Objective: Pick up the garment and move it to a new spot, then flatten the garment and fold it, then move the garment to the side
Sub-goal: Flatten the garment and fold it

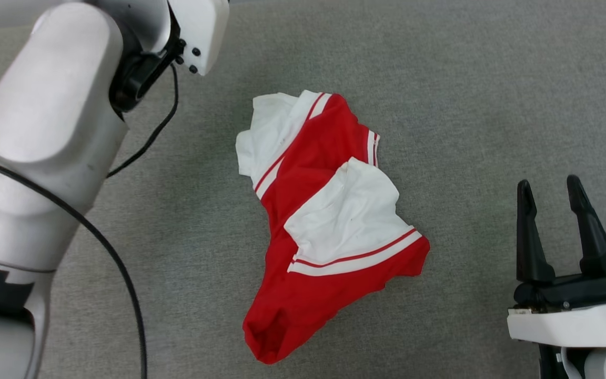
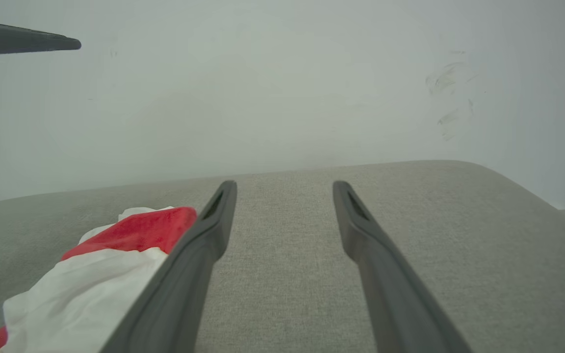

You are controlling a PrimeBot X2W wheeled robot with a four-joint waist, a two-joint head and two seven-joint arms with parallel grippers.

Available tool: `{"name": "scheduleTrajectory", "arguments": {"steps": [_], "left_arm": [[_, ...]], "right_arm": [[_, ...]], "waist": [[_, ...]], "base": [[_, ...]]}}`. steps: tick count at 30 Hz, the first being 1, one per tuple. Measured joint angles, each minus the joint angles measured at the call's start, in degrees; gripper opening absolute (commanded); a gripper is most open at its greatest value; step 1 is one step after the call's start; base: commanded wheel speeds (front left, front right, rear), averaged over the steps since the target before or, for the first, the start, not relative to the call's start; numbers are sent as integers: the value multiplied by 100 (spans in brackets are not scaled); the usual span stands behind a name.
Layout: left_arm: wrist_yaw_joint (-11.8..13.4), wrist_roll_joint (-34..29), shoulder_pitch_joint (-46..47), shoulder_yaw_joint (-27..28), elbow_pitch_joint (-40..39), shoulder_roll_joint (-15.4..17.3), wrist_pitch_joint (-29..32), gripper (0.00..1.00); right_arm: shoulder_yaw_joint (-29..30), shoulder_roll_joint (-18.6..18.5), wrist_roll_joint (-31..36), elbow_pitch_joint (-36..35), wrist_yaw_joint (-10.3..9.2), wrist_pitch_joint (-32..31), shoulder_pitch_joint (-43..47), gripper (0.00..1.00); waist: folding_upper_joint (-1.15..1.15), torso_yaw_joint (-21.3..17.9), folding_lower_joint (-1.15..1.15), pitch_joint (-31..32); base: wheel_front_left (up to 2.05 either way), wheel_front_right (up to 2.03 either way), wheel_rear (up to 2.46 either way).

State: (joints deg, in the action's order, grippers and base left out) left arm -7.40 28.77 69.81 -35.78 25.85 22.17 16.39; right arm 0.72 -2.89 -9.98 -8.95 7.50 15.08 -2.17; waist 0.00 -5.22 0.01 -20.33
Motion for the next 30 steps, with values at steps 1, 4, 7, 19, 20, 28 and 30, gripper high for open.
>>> {"name": "scheduleTrajectory", "arguments": {"steps": [1, 4, 7, 19, 20, 28, 30], "left_arm": [[0, 268, 97, -181, 18, 76, 315, 100], [0, 970, 319, -780, 26, 259, 1247, 100], [0, 1302, 592, -1321, -57, 514, 1774, 100], [0, 2441, 837, -3346, -159, 1017, 3247, 100], [0, 2465, 839, -3457, -155, 1044, 3328, 100], [2, 2549, 836, -3651, -314, 1187, 3653, 100], [2, 2483, 816, -3672, -365, 1207, 3542, 0]], "right_arm": [[-8, 0, -1, -15, 0, 0, -42, 100], [-9, 0, -5, -42, 0, 0, -137, 100], [-24, 0, -36, -53, 0, 0, -183, 100], [-67, -1, -109, -94, 0, 0, -456, 100], [-73, 0, -109, -94, 0, 0, -477, 100], [-81, -1, -115, -94, 0, 0, -537, 100], [-80, -1, -115, -76, 0, 0, -538, 100]], "waist": [[0, -28, 0, -50], [0, -114, 0, -197], [0, -202, 0, -340], [0, -537, 0, -820], [0, -553, 0, -850], [0, -605, -1, -967], [0, -582, -1, -943]], "base": [[0, 0, 0], [0, 0, 0], [0, 0, 0], [0, 0, 0], [0, 0, 0], [0, 0, 0], [0, 0, 0]]}}
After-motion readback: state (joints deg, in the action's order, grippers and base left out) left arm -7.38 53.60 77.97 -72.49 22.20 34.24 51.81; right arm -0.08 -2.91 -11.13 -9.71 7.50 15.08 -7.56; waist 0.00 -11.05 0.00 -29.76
